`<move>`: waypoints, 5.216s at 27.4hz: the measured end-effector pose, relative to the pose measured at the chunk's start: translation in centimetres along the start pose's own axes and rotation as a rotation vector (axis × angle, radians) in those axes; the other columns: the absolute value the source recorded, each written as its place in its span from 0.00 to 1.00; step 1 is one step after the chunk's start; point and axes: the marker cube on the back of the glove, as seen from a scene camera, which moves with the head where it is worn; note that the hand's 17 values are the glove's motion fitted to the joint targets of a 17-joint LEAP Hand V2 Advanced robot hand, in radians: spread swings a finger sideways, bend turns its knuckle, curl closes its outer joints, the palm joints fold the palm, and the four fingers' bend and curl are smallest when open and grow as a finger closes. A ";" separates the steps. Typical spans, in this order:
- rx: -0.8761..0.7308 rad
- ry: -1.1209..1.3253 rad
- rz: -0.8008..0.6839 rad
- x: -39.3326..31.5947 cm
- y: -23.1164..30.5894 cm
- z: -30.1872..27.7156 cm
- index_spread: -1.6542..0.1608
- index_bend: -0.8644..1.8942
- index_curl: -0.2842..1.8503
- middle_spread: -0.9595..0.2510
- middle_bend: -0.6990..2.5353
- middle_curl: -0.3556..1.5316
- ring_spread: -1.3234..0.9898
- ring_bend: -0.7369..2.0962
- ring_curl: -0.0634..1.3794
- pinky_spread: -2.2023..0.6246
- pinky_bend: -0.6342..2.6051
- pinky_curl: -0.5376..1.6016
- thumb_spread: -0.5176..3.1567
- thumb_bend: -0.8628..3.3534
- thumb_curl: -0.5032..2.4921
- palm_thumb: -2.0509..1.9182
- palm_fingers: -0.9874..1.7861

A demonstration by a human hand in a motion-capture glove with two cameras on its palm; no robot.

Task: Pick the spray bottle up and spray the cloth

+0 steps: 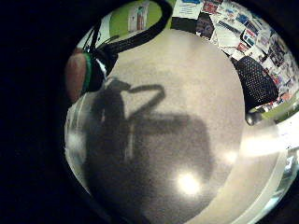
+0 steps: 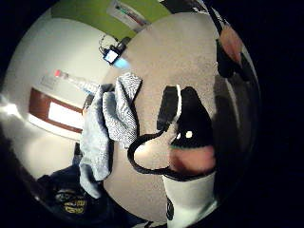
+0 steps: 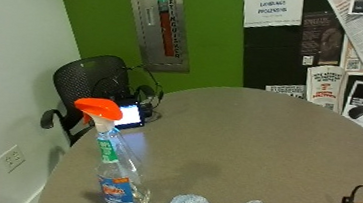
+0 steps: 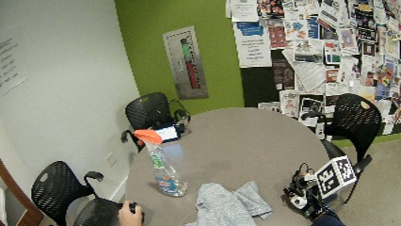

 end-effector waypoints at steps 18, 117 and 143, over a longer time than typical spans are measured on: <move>0.005 -0.007 -0.033 -1.8 -0.6 -1.6 0.78 0.37 0.32 0.72 0.28 0.45 0.49 0.39 0.35 0.74 0.25 0.43 0.49 0.20 0.32 0.66 0.74; -0.039 -0.090 -0.044 -5.4 0.3 0.5 0.78 0.37 0.31 0.73 0.27 0.43 0.50 0.38 0.35 0.71 0.30 0.44 0.50 0.20 0.27 0.60 0.76; -0.058 -0.129 -0.046 -5.3 2.5 0.8 0.78 0.37 0.31 0.74 0.27 0.43 0.51 0.39 0.35 0.71 0.30 0.44 0.48 0.20 0.25 0.55 0.76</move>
